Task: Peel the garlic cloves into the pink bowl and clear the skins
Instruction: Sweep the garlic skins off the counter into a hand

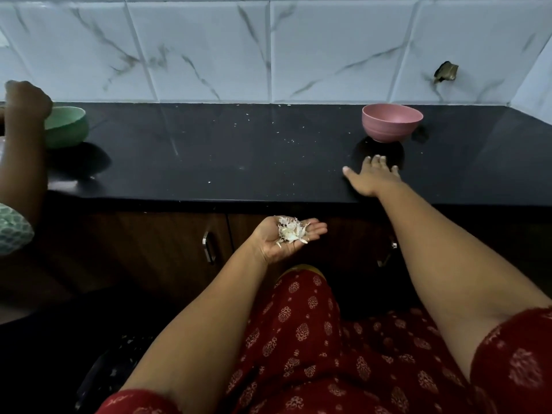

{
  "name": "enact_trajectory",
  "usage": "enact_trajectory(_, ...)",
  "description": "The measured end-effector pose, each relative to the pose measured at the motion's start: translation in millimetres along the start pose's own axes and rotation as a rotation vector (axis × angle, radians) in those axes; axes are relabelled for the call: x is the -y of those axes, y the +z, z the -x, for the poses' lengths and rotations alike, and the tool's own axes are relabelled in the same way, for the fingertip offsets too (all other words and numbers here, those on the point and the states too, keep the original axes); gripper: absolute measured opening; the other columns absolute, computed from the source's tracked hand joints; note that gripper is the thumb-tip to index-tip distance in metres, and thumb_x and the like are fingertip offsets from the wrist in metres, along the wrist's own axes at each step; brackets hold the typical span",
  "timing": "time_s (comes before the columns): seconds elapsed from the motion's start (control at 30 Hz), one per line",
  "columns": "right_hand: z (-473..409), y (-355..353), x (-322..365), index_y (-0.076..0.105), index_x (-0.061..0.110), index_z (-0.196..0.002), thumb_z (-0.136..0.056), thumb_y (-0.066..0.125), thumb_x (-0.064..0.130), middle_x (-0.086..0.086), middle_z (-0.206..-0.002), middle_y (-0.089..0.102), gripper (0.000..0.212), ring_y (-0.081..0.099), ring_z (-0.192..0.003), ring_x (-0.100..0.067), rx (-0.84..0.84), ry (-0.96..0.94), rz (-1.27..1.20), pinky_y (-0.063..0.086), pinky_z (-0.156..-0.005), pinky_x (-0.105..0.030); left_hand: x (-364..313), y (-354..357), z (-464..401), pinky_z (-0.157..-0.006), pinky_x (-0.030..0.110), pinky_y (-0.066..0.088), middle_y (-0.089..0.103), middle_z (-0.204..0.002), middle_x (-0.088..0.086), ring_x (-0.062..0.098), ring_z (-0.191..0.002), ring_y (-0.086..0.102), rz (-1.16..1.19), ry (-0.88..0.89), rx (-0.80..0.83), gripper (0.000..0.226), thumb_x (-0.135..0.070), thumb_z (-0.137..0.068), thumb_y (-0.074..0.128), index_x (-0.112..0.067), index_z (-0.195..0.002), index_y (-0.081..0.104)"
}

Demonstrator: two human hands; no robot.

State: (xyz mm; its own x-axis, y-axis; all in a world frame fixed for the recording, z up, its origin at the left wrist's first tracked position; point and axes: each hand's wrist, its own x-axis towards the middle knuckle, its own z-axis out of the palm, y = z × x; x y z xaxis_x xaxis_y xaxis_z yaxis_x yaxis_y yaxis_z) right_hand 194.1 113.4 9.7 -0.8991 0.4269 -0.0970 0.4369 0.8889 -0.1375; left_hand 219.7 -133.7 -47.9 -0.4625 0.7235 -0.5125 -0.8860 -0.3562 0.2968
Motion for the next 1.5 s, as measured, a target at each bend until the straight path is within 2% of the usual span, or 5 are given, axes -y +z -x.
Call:
enact_trajectory(0.4,79.0,43.9,119.6,0.009,0.011,-0.154,-0.103,0.016,0.043,-0.006,-0.162,0.005,0.061,0.004,-0.149,-0.016,-0.073,-0.688,0.013,0.006,-0.122,-0.034,3.4,2.6,7.3,-0.081,0.052,0.057,0.063,-0.115,0.03,0.043,-0.099,0.067,-0.028,0.173,0.163,0.046,-0.021,-0.086,0.045,0.013,-0.111,0.063)
enact_trajectory(0.77,117.6,53.0,103.7,0.075,0.016,-0.102,-0.089,0.039,0.028,0.004,-0.109,0.073,0.04,0.064,-0.107,-0.007,-0.348,-0.682,-0.691,0.048,-0.093,-0.023,4.9,-2.1,13.2,-0.079,0.04,0.057,0.071,-0.094,0.018,0.03,-0.08,0.073,-0.005,0.21,0.104,0.039,-0.016,-0.089,0.043,0.008,-0.085,0.073)
enact_trajectory(1.0,116.1,42.5,99.6,0.072,0.006,-0.104,-0.088,0.064,0.003,-0.003,-0.09,0.071,0.018,0.069,-0.076,-0.006,-0.438,-0.735,-0.837,0.056,-0.071,-0.019,4.9,-6.0,13.9,-0.095,0.058,0.046,0.063,-0.111,0.035,0.048,-0.095,0.066,0.05,0.134,0.082,0.059,-0.022,-0.103,0.024,0.022,-0.1,0.063)
enact_trajectory(1.23,130.6,40.9,119.3,0.059,0.008,-0.06,-0.088,0.064,0.043,0.005,-0.045,0.047,0.045,0.047,-0.041,-0.012,-0.515,-0.703,-0.753,0.047,-0.046,-0.032,13.4,-6.6,29.9,-0.085,0.049,0.055,0.067,-0.107,0.026,0.038,-0.094,0.07,0.013,0.185,0.16,0.04,-0.013,-0.088,0.041,0.014,-0.098,0.068)
enact_trajectory(1.5,154.0,77.0,159.2,0.07,0.024,-0.078,-0.081,0.055,0.063,0.011,-0.09,0.054,0.042,0.046,-0.097,-0.009,-0.409,-0.786,-0.705,0.043,-0.083,-0.024,-0.1,-51.0,66.6,-0.096,0.034,0.053,0.066,-0.117,0.011,0.021,-0.108,0.065,-0.078,0.359,0.154,0.035,-0.029,-0.086,0.062,-0.003,-0.107,0.071)
